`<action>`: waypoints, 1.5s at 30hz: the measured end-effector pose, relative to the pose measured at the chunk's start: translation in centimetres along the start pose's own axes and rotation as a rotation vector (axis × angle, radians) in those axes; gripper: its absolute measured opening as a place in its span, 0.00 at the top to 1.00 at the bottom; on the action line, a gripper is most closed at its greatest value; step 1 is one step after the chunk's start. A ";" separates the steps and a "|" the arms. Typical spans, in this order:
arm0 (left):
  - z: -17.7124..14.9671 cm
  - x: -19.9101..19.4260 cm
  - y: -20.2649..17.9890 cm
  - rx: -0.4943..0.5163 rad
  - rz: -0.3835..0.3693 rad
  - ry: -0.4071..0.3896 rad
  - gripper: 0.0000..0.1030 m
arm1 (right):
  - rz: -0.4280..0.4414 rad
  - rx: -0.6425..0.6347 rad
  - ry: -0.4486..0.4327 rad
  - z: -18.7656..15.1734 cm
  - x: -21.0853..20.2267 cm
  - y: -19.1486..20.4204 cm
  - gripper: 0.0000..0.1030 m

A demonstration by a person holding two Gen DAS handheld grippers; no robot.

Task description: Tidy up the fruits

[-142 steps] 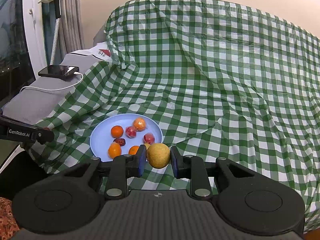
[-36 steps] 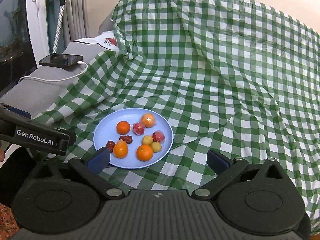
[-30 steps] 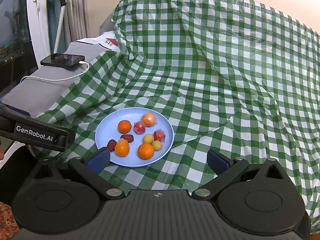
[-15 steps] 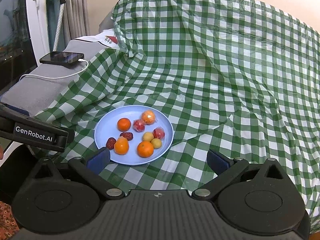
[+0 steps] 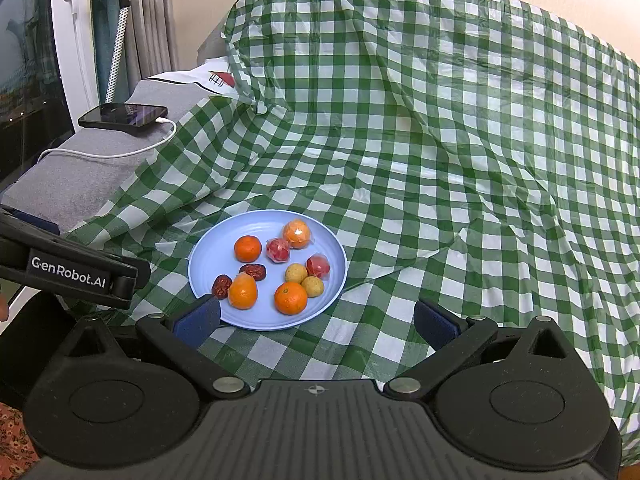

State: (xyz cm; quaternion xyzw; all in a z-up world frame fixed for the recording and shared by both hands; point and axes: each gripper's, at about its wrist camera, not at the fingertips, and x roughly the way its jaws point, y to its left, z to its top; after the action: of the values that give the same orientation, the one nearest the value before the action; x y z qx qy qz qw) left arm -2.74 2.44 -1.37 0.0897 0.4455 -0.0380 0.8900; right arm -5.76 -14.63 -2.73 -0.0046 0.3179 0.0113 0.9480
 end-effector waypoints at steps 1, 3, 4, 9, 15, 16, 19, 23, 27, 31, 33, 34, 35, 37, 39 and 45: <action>0.0 0.0 0.0 -0.001 0.000 -0.001 0.00 | 0.000 -0.001 0.000 0.0 0.0 0.0 0.01; 0.0 0.0 0.0 -0.001 0.000 -0.001 0.00 | 0.000 0.000 0.000 0.0 0.0 0.1 0.01; 0.1 0.1 0.0 -0.001 -0.001 0.001 0.00 | 0.000 0.001 0.000 0.0 0.0 0.0 0.01; 0.0 0.1 0.1 0.003 0.016 0.000 0.00 | -0.001 0.001 0.001 0.0 0.0 0.1 0.01; 0.0 0.2 0.0 0.012 0.022 0.002 0.00 | -0.001 0.003 0.001 0.0 0.0 0.1 0.01; 0.0 0.2 0.0 0.014 0.024 0.003 0.00 | -0.001 0.003 0.001 0.0 0.0 0.1 0.01; -0.1 0.2 0.0 0.016 0.024 0.005 0.00 | -0.001 0.004 0.002 0.0 0.1 0.2 0.01; -0.1 0.3 0.0 0.017 0.024 0.006 0.00 | -0.001 0.004 0.002 0.0 0.1 0.1 0.01; -0.1 0.2 0.0 0.021 0.025 0.006 0.00 | -0.001 0.005 0.002 0.0 0.1 0.1 0.01; -0.1 0.2 0.0 0.023 0.026 0.005 0.00 | 0.000 0.004 0.002 0.0 0.1 0.1 0.01; -0.1 0.2 0.0 0.024 0.027 0.005 0.00 | 0.000 0.005 0.002 0.0 0.1 0.1 0.01; -0.1 0.2 0.0 0.026 0.028 0.005 0.00 | 0.000 0.005 0.002 0.0 0.1 0.1 0.01; -0.1 0.2 0.0 0.028 0.030 0.004 0.00 | 0.000 0.005 0.002 0.0 0.1 0.1 0.01; -0.1 0.2 0.0 0.033 0.033 0.002 0.00 | 0.000 0.005 0.002 0.0 0.2 0.1 0.01; -0.1 0.2 0.0 0.033 0.033 0.002 0.00 | 0.000 0.005 0.002 0.0 0.2 0.1 0.01; -0.1 0.1 -0.1 0.041 0.033 -0.009 0.00 | 0.002 0.007 0.003 -0.1 0.2 0.3 0.01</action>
State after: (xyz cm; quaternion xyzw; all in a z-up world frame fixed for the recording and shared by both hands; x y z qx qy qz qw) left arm -2.79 2.39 -1.54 0.1153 0.4389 -0.0328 0.8905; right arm -5.65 -14.37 -2.96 -0.0011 0.3193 0.0112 0.9476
